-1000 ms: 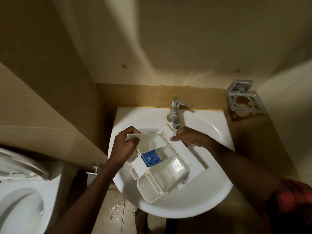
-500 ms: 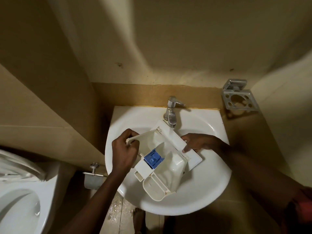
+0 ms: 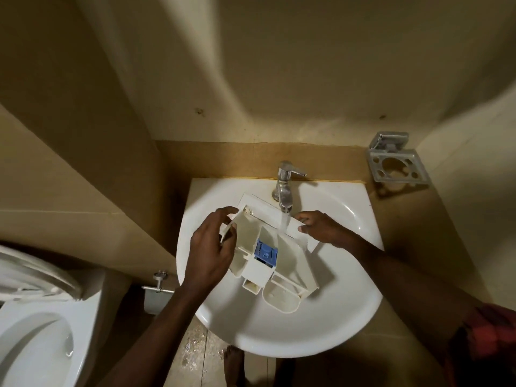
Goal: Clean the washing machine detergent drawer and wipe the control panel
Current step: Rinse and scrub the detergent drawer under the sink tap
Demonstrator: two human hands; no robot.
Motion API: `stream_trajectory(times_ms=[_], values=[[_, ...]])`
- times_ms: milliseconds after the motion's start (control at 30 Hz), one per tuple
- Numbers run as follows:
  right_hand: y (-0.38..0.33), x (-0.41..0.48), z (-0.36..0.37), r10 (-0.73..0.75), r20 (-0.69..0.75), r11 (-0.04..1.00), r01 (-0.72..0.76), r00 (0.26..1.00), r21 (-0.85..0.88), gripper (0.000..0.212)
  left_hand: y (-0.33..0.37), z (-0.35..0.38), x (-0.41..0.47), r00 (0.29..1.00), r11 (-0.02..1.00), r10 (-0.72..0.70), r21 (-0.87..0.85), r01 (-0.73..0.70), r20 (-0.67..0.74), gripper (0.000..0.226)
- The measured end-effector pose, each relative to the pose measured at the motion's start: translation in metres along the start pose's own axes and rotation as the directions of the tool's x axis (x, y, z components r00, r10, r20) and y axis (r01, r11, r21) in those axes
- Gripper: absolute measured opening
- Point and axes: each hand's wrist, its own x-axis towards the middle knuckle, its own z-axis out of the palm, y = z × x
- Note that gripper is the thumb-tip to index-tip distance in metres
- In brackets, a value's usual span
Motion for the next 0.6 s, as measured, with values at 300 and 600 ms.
stream_trajectory(times_ms=[300, 600], values=[[0.035, -0.023, -0.004, 0.233, 0.256, 0.736, -0.342, 0.938, 0.584, 0.037, -0.001, 0.017, -0.025, 0.995, 0.994, -0.023, -0.111, 0.012, -0.096, 0.031], [0.039, -0.021, -0.008, 0.131, 0.009, 0.753, -0.105, 0.991, 0.649, 0.026, -0.006, 0.007, -0.018, 0.997, 0.970, -0.065, -0.237, 0.053, -0.046, 0.045]])
